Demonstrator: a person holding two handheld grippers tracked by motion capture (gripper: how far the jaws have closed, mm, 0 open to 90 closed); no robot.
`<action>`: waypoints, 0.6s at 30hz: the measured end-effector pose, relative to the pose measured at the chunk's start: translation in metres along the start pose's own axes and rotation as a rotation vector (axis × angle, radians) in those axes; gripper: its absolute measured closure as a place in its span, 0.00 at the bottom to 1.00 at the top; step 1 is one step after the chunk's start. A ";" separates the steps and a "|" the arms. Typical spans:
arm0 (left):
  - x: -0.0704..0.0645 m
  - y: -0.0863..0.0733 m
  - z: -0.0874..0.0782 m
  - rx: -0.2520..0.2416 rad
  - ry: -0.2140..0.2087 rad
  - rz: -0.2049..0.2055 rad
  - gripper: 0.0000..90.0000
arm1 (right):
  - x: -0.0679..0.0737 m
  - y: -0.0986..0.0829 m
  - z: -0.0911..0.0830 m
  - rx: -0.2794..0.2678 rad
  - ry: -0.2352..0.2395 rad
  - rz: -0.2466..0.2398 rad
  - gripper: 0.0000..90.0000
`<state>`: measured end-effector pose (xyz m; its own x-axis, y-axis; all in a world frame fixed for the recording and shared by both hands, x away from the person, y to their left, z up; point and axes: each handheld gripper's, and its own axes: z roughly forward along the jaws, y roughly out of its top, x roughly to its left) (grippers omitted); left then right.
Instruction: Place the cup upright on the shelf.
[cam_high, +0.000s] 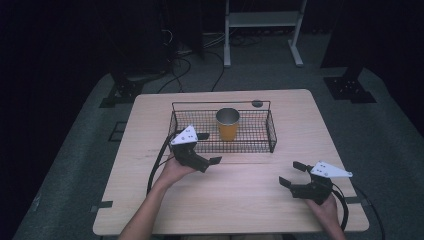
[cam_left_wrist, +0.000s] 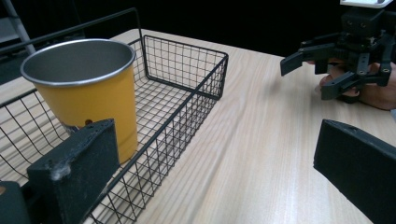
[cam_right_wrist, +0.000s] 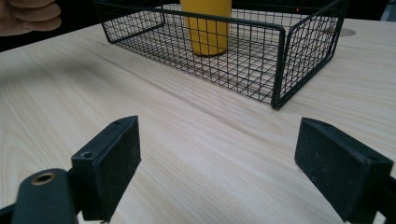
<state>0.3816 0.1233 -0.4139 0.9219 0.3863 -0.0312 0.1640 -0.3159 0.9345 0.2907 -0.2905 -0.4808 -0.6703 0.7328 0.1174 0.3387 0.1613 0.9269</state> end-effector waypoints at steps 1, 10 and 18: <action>0.000 -0.002 -0.001 0.002 0.002 -0.001 0.00 | 0.000 0.000 0.000 0.000 0.000 0.000 0.15; -0.005 -0.007 -0.004 0.000 0.001 -0.006 0.00 | 0.000 0.000 0.000 0.001 -0.001 0.000 0.15; -0.011 -0.015 -0.004 0.011 -0.006 -0.012 0.00 | 0.000 0.000 0.000 0.000 0.000 -0.001 0.15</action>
<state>0.3674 0.1269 -0.4261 0.9218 0.3851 -0.0440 0.1784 -0.3207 0.9302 0.2906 -0.2901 -0.4809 -0.6706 0.7326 0.1163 0.3381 0.1623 0.9270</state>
